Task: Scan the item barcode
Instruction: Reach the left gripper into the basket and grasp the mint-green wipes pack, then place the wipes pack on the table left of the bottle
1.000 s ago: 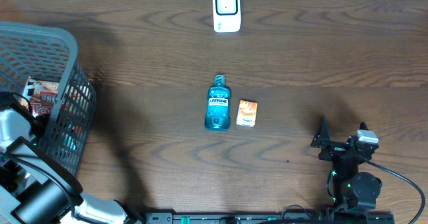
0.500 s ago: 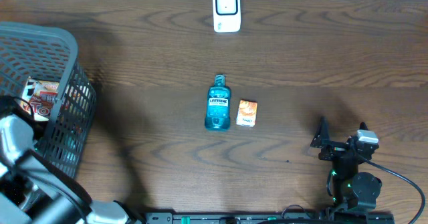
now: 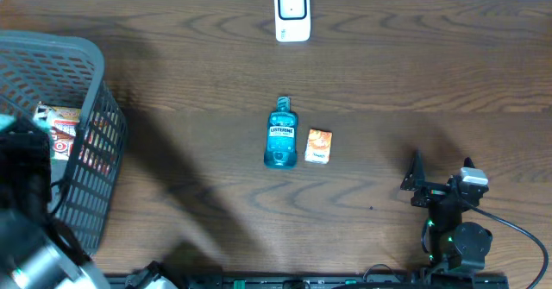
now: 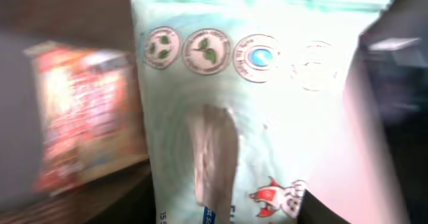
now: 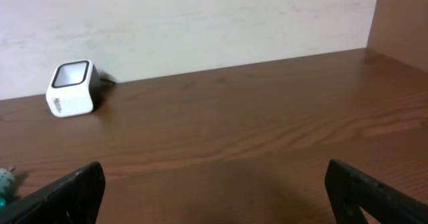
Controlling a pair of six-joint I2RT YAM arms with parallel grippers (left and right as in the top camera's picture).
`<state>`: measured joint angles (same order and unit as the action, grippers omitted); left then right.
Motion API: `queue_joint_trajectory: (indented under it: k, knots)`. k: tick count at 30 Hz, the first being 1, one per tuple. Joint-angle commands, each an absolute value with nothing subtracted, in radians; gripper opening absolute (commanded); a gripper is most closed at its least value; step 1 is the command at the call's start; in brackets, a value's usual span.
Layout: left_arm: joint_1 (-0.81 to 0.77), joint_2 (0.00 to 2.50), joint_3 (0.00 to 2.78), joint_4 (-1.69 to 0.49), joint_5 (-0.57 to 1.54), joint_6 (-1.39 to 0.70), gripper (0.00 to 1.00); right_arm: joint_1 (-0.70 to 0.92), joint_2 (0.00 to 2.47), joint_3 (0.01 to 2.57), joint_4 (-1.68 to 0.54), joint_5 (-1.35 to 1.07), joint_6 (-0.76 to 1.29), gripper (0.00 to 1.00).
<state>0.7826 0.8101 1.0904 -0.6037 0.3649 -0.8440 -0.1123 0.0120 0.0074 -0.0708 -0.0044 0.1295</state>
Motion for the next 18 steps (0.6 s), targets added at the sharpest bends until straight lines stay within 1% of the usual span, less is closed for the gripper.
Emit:
queue_joint_trajectory:
  k: [1, 2, 4, 8, 9, 10, 12, 15, 18]
  knots:
    - [0.742, 0.688, 1.108, -0.479, 0.63, -0.878, 0.49, -0.11, 0.007, 0.006, -0.075, -0.002, 0.138, 0.99]
    - [0.696, 0.678, 1.108, -0.42, 0.728, -0.88, 0.49, -0.11, 0.007, 0.006, -0.075, -0.002, 0.138, 0.99]
    - [0.625, 0.678, 1.107, -0.413, 0.783, -0.9, 0.49, -0.11, 0.007, 0.006, -0.075, -0.002, 0.138, 0.99]
    - [0.46, 0.686, 1.101, -0.419, 0.803, -0.821, 0.49, -0.11, 0.007, 0.006, -0.075, -0.002, 0.138, 0.99]
    - [0.406, 0.691, 1.099, -0.422, 0.801, -0.793, 0.5, -0.11, 0.007, 0.006, -0.075, -0.002, 0.138, 0.99]
    - [0.315, 0.7, 1.097, -0.431, 0.8, -0.733, 0.5, -0.11, 0.007, 0.006, -0.075, -0.002, 0.138, 0.99]
    - [0.212, 0.715, 1.089, -0.456, 0.784, -0.663, 0.5, -0.11, 0.007, 0.006, -0.075, -0.002, 0.138, 0.99]
    - [0.059, 0.752, 1.073, -0.534, 0.659, -0.577, 0.5, -0.11, 0.007, 0.006, -0.075, -0.002, 0.138, 0.99]
    - [-0.089, 0.82, 1.048, -0.63, 0.438, -0.548, 0.5, -0.11, 0.007, 0.006, -0.075, -0.002, 0.138, 0.99]
